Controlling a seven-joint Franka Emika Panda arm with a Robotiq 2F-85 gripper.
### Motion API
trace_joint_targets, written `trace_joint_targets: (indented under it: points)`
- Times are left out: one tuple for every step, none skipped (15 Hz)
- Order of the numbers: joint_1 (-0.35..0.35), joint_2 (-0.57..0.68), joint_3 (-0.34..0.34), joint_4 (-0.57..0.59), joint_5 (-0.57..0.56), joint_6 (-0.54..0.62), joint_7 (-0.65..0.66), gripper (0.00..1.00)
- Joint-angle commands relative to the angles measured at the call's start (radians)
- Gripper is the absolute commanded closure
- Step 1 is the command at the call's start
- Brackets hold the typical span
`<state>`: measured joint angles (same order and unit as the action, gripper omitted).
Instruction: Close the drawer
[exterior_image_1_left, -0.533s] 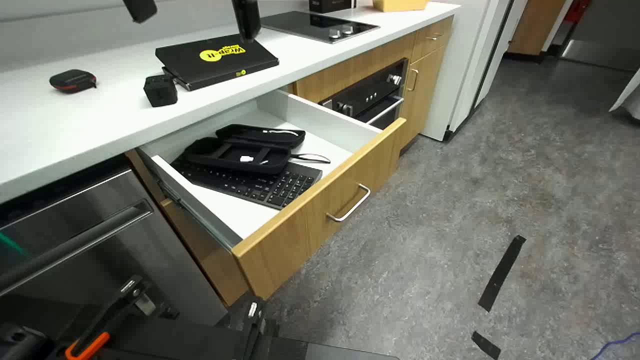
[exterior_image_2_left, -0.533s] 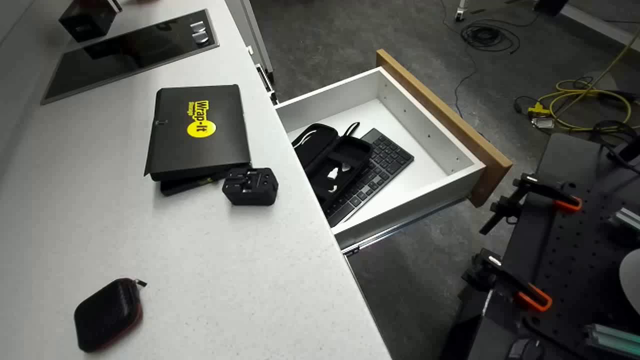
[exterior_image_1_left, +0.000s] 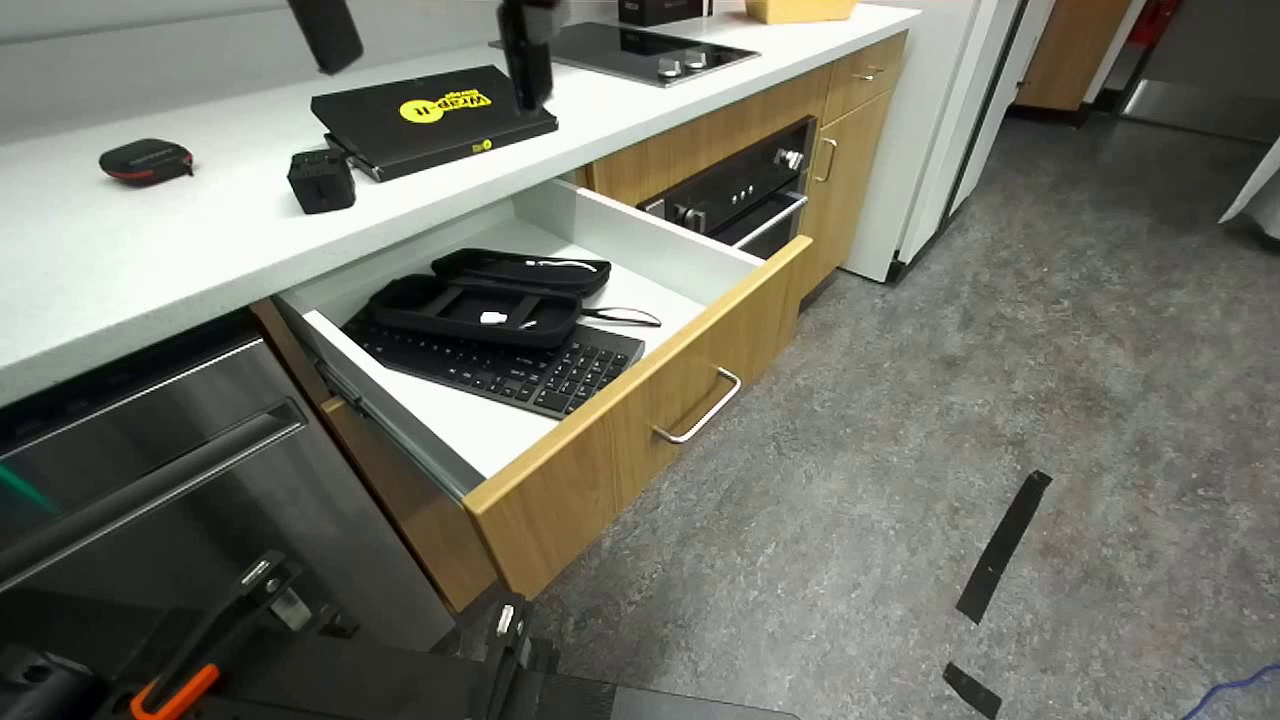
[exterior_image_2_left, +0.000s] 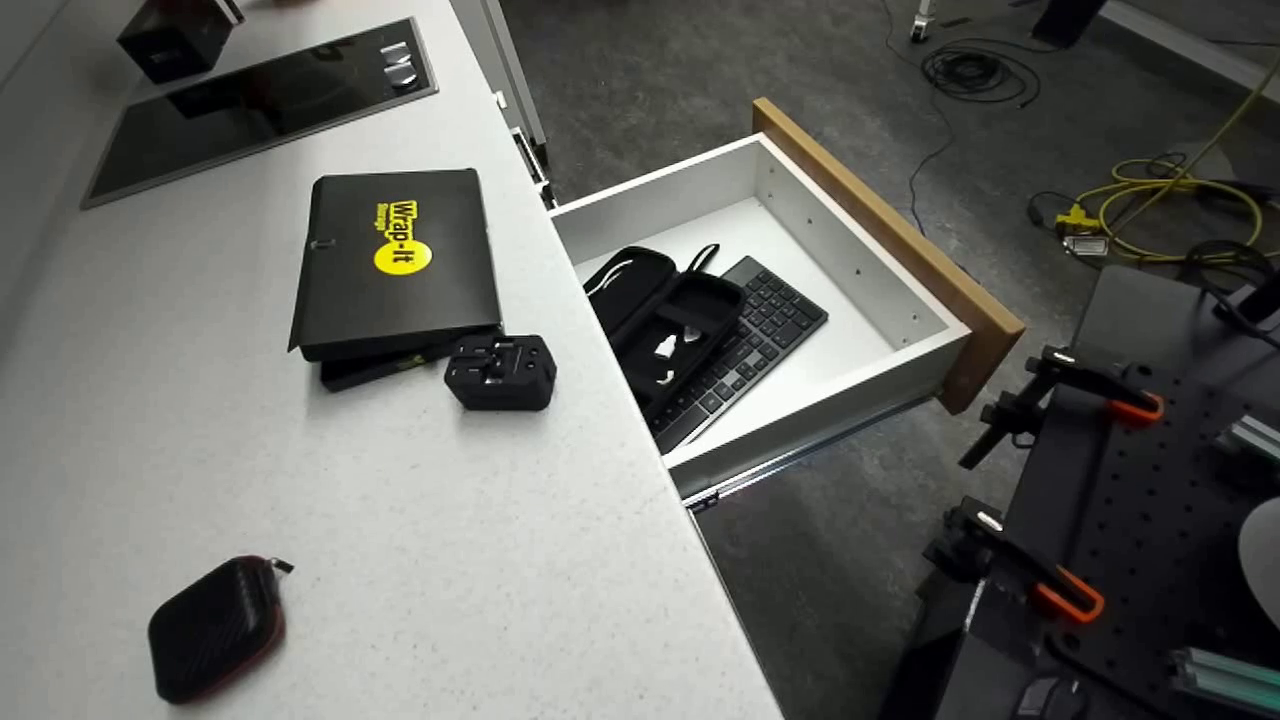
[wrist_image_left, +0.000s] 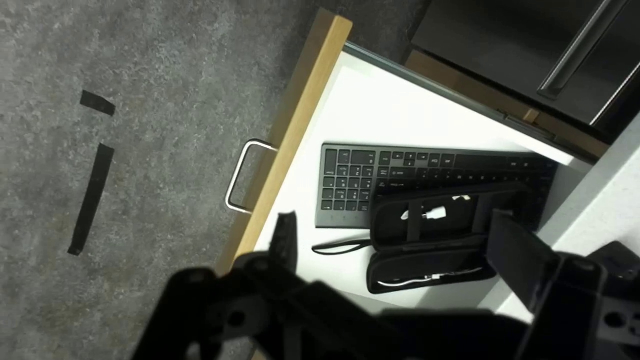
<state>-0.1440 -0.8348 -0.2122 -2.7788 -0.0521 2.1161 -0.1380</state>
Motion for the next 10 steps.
trace_joint_targets:
  points:
    - [-0.049,0.252,-0.050,0.063,-0.043,0.142,0.047,0.00]
    - [-0.071,0.312,-0.059,0.074,-0.046,0.187,0.061,0.00]
    - [-0.085,0.373,-0.075,0.091,-0.050,0.223,0.075,0.00]
    - [-0.094,0.435,-0.097,0.109,-0.049,0.261,0.078,0.00]
    - [-0.098,0.497,-0.120,0.131,-0.041,0.295,0.080,0.00]
    - [-0.100,0.559,-0.141,0.154,-0.029,0.335,0.081,0.00]
    - [-0.096,0.622,-0.166,0.185,-0.011,0.367,0.074,0.00]
    - [-0.088,0.682,-0.190,0.220,0.013,0.394,0.067,0.00]
    - [-0.110,0.746,-0.175,0.262,0.067,0.395,0.049,0.00]
    - [-0.109,0.774,-0.179,0.290,0.103,0.375,0.044,0.00]
